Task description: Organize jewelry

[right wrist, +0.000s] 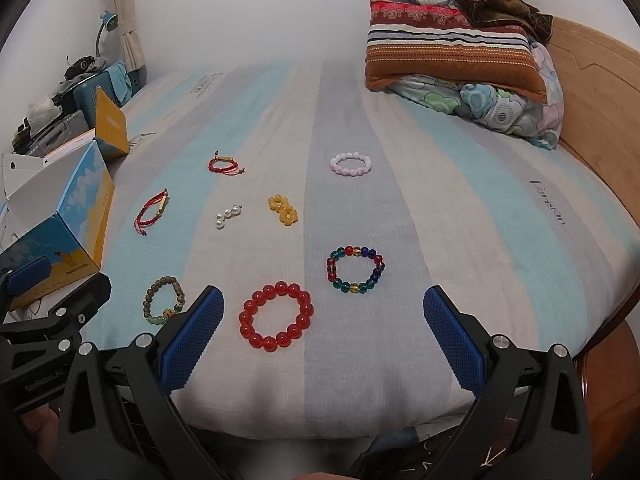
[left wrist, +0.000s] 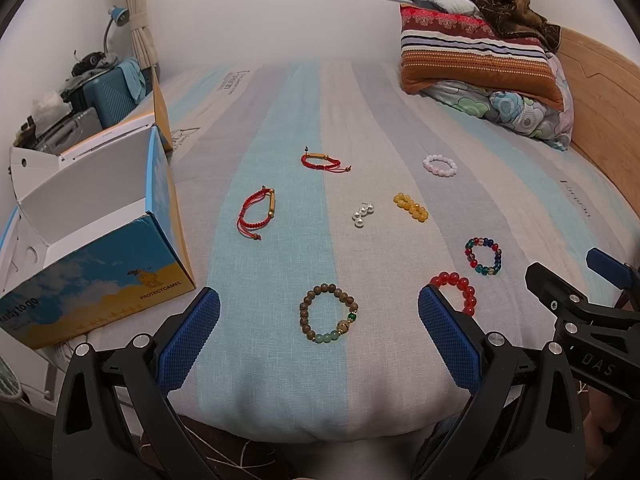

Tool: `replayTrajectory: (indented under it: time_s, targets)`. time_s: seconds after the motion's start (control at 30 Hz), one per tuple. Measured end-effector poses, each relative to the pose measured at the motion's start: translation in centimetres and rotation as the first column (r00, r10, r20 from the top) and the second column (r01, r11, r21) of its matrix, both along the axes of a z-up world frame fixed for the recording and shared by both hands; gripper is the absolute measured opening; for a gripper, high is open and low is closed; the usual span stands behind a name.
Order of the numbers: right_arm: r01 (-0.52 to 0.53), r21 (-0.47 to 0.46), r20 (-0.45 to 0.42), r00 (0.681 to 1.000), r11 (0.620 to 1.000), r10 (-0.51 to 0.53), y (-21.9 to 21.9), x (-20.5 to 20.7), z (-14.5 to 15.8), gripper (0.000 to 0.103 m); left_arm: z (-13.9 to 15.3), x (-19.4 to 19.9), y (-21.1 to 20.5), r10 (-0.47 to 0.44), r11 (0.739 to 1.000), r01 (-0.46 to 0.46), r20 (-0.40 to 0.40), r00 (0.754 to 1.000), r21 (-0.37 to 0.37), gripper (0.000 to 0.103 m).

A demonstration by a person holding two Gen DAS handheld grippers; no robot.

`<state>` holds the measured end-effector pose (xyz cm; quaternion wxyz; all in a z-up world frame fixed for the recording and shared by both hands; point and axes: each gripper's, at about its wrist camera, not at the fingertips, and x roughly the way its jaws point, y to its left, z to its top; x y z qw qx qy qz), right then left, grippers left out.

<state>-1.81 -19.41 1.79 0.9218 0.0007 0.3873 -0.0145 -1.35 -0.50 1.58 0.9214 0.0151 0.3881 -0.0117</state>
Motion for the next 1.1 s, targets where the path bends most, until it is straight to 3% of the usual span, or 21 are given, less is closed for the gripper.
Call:
replayTrajectory:
  time_s: [0.57,0.83,1.1]
  targets:
    - [0.000,0.000,-0.019,1.000,1.000,0.000,-0.4,0.8,-0.7,0.096,-1.9,1.6,-0.1,0.005,1.000,-0.005,-0.040,0.999,0.011,0.097]
    - [0.039,-0.018,-0.051,0.998,0.999,-0.040,-1.9,3.4,-1.9,0.096,-4.6,3.8,0.0,-0.003,1.000,0.003,-0.095,0.996,0.002,0.097]
    - [0.080,-0.038,-0.136,0.987,0.996,-0.085,-4.5,8.1,-5.5,0.096,-8.0,6.2,-0.5,-0.009,1.000,0.009,-0.145,0.989,0.002,0.097]
